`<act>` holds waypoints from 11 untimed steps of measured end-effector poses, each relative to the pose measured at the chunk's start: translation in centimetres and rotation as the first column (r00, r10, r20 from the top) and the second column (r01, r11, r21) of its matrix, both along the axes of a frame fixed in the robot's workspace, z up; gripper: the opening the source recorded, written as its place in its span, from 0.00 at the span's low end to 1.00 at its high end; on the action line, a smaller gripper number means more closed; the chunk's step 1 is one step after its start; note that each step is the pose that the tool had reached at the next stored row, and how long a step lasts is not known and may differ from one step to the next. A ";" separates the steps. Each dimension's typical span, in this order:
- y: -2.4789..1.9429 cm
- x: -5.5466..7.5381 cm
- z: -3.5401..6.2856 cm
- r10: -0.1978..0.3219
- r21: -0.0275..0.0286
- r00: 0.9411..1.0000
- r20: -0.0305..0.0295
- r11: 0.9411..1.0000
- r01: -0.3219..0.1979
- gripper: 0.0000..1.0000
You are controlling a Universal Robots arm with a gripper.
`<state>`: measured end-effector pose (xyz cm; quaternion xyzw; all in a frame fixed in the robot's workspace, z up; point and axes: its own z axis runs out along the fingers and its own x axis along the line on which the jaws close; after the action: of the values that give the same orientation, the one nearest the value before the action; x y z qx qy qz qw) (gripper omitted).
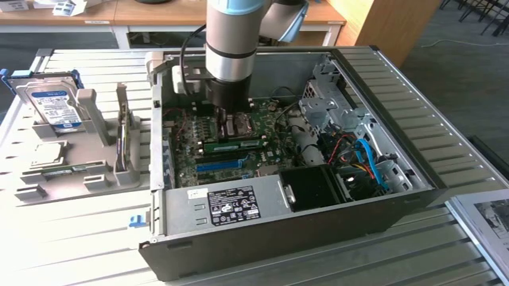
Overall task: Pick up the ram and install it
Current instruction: 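Press down the ram until it locks into place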
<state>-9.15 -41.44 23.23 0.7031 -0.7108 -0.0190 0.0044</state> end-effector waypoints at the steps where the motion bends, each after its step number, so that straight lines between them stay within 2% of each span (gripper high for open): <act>1: 0.00 -0.2 0.00 0.000 0.000 1.000 0.000 1.000 0.000 0.10; 11: 0.00 -2.0 0.00 0.000 0.000 1.000 0.000 1.000 0.000 0.10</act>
<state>-11.13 -41.43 23.23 0.7031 -0.7109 -0.0189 0.0042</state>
